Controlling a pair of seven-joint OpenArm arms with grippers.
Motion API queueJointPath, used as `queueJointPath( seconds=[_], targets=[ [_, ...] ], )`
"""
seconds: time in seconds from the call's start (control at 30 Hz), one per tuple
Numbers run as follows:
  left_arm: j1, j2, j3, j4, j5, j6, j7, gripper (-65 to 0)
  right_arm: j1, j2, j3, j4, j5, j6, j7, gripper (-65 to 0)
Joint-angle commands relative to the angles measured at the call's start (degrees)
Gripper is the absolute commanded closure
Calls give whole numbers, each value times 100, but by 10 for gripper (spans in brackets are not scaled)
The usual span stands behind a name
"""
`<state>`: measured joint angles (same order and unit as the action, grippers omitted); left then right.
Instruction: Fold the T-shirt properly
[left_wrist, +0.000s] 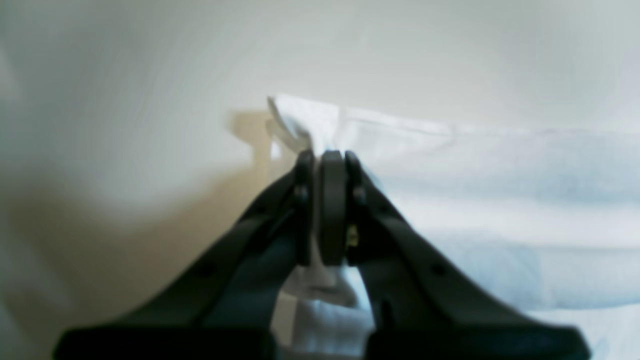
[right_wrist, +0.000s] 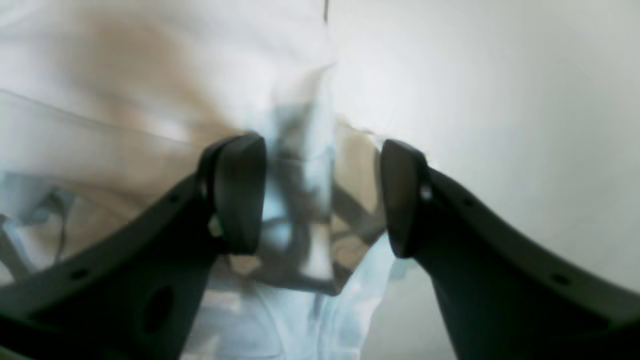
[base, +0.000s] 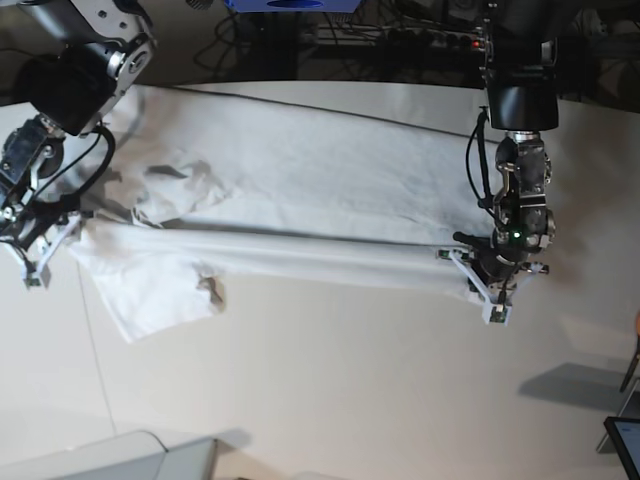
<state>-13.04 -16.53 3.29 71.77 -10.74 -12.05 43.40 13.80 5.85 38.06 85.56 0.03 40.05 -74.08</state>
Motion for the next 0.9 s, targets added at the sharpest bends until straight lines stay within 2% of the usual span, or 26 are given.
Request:
queueJointPath(
  seconds=[0.0,0.27,0.43,0.6,0.67,0.73,0.8,0.87],
  targets=[
    [-54,-65,-26,1,112,41,157,0,101,114,110,117,1,-5,160,-351],
    [-54,-48,-26,28,112,41,157,0,127,325,207,310,1,-5,863,-351],
    [-46,-48,-26,36,94,41,157,0,224,334,163,767,1,-854,1241,-353],
    [-54,-48,-34,45,85,41,157,0,409,308,172,1101,19,-1328,1039,-353],
    [-72,-48,-34,45,85,41,157,0,426,229,128,1128,98,-1267,1048,-355],
    [-81,-48,-34,54,85,41,157,0,488,211,-198,1119,397,-1038,1136,-355],
    [-72,-39,-34,54,85,41,157,0,505,255,-725,1057,704,-810,1118,-355],
    [-63,-39,-34,54,76,41,157,0,646,264,-1332,820,863,-748,1153,-355]
  ],
)
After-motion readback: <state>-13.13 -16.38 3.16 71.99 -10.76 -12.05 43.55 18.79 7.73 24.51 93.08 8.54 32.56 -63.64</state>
